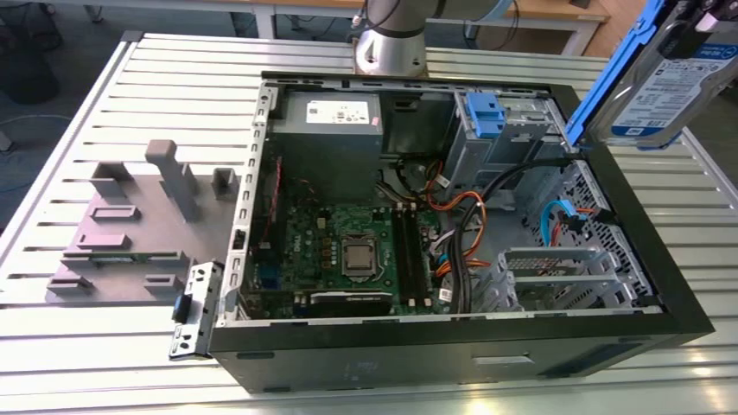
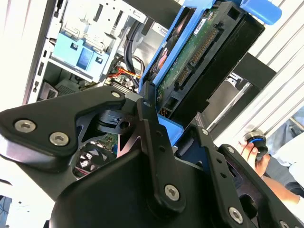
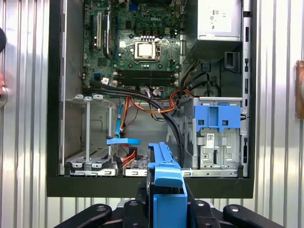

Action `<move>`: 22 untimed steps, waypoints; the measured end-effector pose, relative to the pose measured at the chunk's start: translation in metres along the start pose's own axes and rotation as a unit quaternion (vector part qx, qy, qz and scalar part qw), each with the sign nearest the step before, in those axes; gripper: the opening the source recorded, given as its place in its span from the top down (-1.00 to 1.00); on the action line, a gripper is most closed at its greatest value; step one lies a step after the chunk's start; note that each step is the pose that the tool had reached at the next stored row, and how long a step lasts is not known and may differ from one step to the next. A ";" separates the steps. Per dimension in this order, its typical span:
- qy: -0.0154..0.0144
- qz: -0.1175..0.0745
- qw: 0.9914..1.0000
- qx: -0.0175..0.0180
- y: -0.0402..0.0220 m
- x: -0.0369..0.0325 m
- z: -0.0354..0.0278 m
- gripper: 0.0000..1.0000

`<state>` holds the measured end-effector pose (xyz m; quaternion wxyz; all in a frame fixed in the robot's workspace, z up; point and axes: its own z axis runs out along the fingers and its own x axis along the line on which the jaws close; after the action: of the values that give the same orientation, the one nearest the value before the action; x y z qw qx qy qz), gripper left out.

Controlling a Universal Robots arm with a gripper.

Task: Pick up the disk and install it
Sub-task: 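Pick up the disk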

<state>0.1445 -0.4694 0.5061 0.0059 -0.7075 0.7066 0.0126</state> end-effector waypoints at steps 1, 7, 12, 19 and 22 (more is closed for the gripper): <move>0.000 0.000 1.000 0.000 0.0000 0.0003 0.0000 0.26; 0.000 0.000 1.000 0.000 0.0000 0.0019 0.0000 0.26; 0.000 0.000 1.000 0.000 0.0001 0.0025 0.0000 0.26; 0.000 0.000 1.000 0.000 0.0005 0.0041 0.0002 0.26; 0.000 0.000 1.000 0.000 0.0006 0.0043 0.0005 0.26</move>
<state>0.1439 -0.4737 0.5055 0.0057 -0.7075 0.7066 0.0124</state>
